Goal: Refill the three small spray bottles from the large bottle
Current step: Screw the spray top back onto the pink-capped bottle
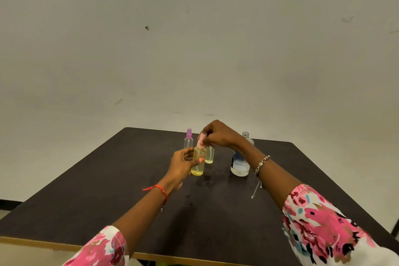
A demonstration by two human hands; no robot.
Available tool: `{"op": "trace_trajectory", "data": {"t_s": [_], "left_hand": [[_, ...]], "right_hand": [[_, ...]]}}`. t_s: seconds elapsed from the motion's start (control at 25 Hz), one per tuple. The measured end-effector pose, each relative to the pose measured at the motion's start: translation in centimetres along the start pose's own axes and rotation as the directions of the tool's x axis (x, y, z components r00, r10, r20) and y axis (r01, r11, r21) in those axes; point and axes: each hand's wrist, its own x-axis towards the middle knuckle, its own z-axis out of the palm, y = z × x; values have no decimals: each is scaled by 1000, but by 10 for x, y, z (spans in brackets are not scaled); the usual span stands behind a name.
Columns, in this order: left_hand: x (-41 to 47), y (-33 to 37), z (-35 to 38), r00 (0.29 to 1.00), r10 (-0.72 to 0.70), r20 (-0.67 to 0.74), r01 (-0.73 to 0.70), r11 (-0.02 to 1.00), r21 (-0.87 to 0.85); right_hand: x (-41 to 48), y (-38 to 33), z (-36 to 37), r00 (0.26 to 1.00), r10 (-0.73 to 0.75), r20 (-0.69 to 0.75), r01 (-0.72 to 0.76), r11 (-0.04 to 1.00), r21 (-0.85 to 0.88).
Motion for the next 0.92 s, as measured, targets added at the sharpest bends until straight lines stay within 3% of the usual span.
{"op": "trace_trajectory", "data": {"t_s": [0.36, 0.44, 0.56, 0.68, 0.92], "left_hand": [[-4, -4, 6, 999, 15, -44, -17, 1000, -26], [-5, -4, 5, 1000, 9, -27, -10, 999, -39], [-6, 0, 2, 1000, 5, 9, -5, 999, -50], [-5, 3, 0, 1000, 8, 14, -7, 999, -54], [-6, 2, 4, 997, 37, -74, -40, 998, -47]], "right_hand": [[2, 0, 16, 985, 52, -165, -70, 992, -104], [0, 0, 14, 991, 65, -114, -77, 991, -112], [-3, 4, 7, 1000, 10, 2, -10, 999, 41], [-5, 6, 4, 999, -36, 22, 32, 988, 150], [-6, 1, 19, 975, 66, -211, -35, 989, 146]]}}
